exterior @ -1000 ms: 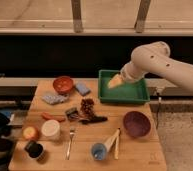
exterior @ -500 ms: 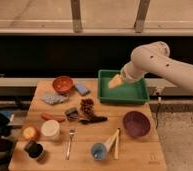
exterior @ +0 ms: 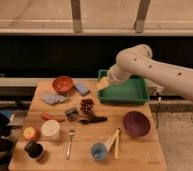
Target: Stack bowls on top of each other
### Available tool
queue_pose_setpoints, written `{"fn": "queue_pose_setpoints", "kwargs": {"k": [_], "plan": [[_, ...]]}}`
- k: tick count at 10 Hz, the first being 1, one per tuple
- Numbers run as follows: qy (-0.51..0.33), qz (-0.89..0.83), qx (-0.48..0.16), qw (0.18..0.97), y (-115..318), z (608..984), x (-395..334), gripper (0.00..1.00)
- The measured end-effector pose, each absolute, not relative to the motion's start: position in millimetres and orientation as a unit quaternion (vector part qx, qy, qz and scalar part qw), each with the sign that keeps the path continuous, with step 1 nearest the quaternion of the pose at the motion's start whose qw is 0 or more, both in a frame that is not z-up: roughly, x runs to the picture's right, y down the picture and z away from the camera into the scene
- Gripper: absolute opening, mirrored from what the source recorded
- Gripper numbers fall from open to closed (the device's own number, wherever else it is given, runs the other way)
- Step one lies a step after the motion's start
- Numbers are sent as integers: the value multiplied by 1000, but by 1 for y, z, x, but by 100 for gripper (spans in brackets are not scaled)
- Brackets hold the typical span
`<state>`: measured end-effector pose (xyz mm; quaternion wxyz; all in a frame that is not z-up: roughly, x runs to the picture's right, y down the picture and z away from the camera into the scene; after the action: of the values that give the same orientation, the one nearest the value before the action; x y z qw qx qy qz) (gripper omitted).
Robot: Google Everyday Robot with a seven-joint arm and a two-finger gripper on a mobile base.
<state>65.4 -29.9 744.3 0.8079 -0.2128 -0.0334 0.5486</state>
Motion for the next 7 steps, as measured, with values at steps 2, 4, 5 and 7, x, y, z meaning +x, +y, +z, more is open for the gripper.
{"fn": "queue_pose_setpoints", "kwargs": {"k": [2,4,5,7], "plan": [[-64,532,-232,812,-35,760,13,80],[-99,515,-255,812,-39,771,-36,80],[-121,502,-271,813,-41,774,-65,80],[-135,494,-280,812,-43,775,-79,80]]}}
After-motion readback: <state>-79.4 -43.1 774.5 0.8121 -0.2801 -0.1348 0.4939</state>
